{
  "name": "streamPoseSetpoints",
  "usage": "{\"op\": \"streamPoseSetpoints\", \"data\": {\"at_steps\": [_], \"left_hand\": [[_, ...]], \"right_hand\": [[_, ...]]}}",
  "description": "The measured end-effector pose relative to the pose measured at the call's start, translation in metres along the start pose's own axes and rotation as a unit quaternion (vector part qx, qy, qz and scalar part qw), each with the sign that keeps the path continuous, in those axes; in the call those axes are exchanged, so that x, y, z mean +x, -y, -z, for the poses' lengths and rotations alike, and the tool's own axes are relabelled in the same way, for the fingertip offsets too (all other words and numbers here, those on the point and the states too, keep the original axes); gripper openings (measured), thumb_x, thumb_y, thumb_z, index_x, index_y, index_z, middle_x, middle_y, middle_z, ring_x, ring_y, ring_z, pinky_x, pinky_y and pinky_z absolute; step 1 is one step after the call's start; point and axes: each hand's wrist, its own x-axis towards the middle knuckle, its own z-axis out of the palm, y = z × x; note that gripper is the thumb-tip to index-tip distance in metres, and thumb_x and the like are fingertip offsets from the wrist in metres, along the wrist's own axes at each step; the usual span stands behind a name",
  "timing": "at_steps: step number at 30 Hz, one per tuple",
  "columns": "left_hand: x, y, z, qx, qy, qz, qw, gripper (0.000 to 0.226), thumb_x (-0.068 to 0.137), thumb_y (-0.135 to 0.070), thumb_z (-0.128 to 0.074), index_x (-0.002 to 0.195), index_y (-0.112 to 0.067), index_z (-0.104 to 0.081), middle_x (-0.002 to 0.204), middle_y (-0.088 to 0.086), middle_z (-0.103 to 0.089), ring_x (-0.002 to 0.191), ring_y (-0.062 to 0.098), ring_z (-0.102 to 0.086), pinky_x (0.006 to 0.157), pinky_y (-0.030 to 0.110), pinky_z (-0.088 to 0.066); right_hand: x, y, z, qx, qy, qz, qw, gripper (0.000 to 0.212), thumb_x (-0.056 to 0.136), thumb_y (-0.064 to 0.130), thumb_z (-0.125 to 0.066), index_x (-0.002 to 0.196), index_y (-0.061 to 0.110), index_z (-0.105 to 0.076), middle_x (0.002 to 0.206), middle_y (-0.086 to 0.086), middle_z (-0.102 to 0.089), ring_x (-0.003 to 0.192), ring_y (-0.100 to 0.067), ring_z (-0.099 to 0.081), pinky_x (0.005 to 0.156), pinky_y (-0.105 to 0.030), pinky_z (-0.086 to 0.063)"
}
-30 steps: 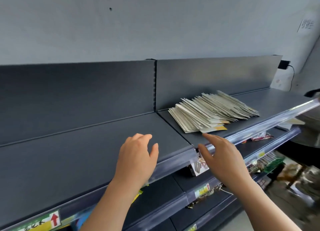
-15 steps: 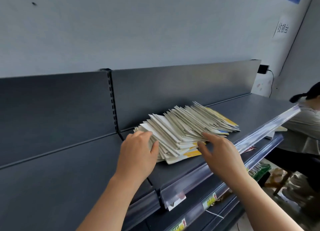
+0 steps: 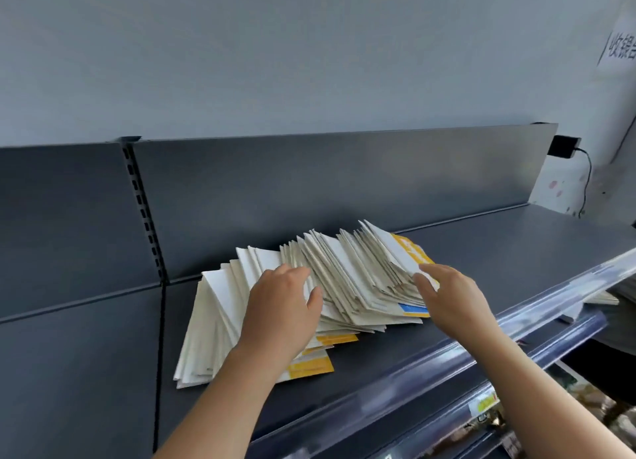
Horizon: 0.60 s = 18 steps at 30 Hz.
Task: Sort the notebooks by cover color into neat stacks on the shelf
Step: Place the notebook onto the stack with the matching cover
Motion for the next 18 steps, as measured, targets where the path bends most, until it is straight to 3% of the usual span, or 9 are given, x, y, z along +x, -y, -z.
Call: {"op": "streamPoseSetpoints", "data": {"at_steps": [3,5,9,11,12,15,18], "left_hand": [[0.033,-0.071,-0.057,0.000,-0.032,0.057,0.998,0.035,0.096,-0.033,-0.045,0.126,-0.021,-0.058,0.118,-0.004,-0.059,0.113,0.017,-0.047,0.095,0.028,-0.041],[0.038,-0.069,-0.056,-0.025,-0.040,0.061,0.997,0.033,0.096,-0.031,-0.045,0.123,-0.021,-0.060,0.115,-0.005,-0.060,0.113,0.017,-0.048,0.093,0.029,-0.042],[0.062,-0.098,-0.082,-0.046,-0.041,0.081,0.995,0.025,0.096,-0.030,-0.043,0.095,-0.016,-0.064,0.097,0.001,-0.066,0.096,0.018,-0.057,0.081,0.037,-0.051],[0.070,-0.099,-0.086,-0.062,-0.026,0.091,0.994,0.032,0.095,-0.029,-0.041,0.074,-0.010,-0.053,0.070,0.004,-0.059,0.070,0.019,-0.055,0.062,0.035,-0.048],[0.075,-0.100,-0.087,-0.073,-0.019,0.095,0.993,0.035,0.095,-0.029,-0.042,0.067,-0.008,-0.046,0.059,0.002,-0.047,0.058,0.019,-0.045,0.054,0.032,-0.040],[0.083,-0.105,-0.085,-0.084,0.012,0.121,0.989,0.042,0.093,-0.029,-0.050,0.060,-0.013,-0.030,0.054,0.002,-0.030,0.050,0.015,-0.027,0.050,0.028,-0.023],[0.088,-0.101,-0.088,-0.119,0.036,0.159,0.980,0.032,0.089,-0.019,-0.056,0.063,-0.004,-0.045,0.063,0.016,-0.054,0.049,0.015,-0.037,0.051,0.025,-0.029]], "right_hand": [[0.080,-0.078,0.014,0.018,0.076,0.017,0.997,0.029,0.096,0.026,-0.038,0.085,0.009,-0.058,0.091,-0.010,-0.061,0.086,-0.032,-0.054,0.069,-0.036,-0.040],[0.097,-0.082,0.001,0.034,0.116,0.024,0.992,0.028,0.095,0.024,-0.036,0.075,0.009,-0.050,0.076,-0.006,-0.054,0.074,-0.028,-0.049,0.063,-0.035,-0.037],[0.114,-0.105,0.005,0.035,0.171,0.089,0.981,0.026,0.097,0.023,-0.040,0.101,0.010,-0.061,0.097,-0.005,-0.062,0.088,-0.023,-0.055,0.073,-0.032,-0.040],[0.105,-0.098,0.003,0.035,0.183,0.120,0.975,0.025,0.097,0.022,-0.041,0.105,0.009,-0.061,0.105,-0.003,-0.062,0.097,-0.024,-0.055,0.079,-0.031,-0.040],[0.101,-0.095,0.003,0.041,0.189,0.137,0.972,0.026,0.097,0.021,-0.042,0.110,0.012,-0.062,0.112,0.001,-0.061,0.104,-0.021,-0.054,0.083,-0.027,-0.039],[0.096,-0.091,-0.004,0.056,0.210,0.168,0.961,0.033,0.097,0.023,-0.043,0.126,0.027,-0.058,0.133,0.012,-0.049,0.123,-0.010,-0.045,0.097,-0.018,-0.032],[0.099,-0.092,-0.005,0.082,0.216,0.167,0.958,0.032,0.098,0.024,-0.042,0.123,0.034,-0.059,0.135,0.014,-0.048,0.119,-0.008,-0.046,0.097,-0.020,-0.037]]}}
